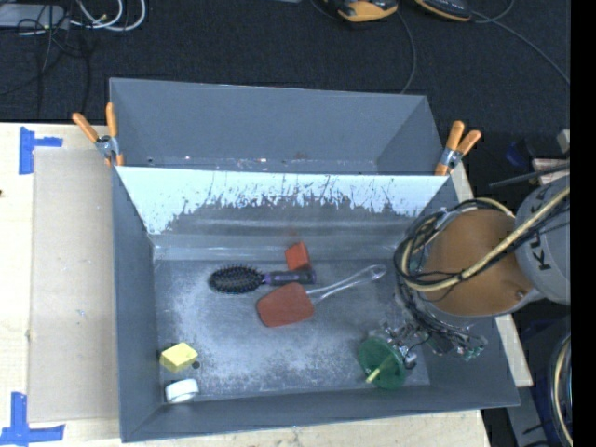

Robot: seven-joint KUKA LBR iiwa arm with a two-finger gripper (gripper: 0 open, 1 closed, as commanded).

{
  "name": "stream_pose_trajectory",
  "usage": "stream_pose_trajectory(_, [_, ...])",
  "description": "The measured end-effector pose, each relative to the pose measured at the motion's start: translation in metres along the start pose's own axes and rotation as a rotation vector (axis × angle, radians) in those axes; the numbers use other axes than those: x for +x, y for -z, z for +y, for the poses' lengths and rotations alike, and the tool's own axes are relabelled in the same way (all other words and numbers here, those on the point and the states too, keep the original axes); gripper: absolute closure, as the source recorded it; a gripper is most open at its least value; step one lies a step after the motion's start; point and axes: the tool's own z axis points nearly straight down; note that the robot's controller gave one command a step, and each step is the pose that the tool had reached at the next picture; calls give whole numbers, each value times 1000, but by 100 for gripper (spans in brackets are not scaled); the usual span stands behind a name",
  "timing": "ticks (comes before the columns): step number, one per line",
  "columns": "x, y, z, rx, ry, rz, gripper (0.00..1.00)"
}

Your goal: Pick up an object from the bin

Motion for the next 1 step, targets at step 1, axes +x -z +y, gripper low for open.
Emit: stream_pose_trajectory(1, [0,1,0,0,-15,0,100])
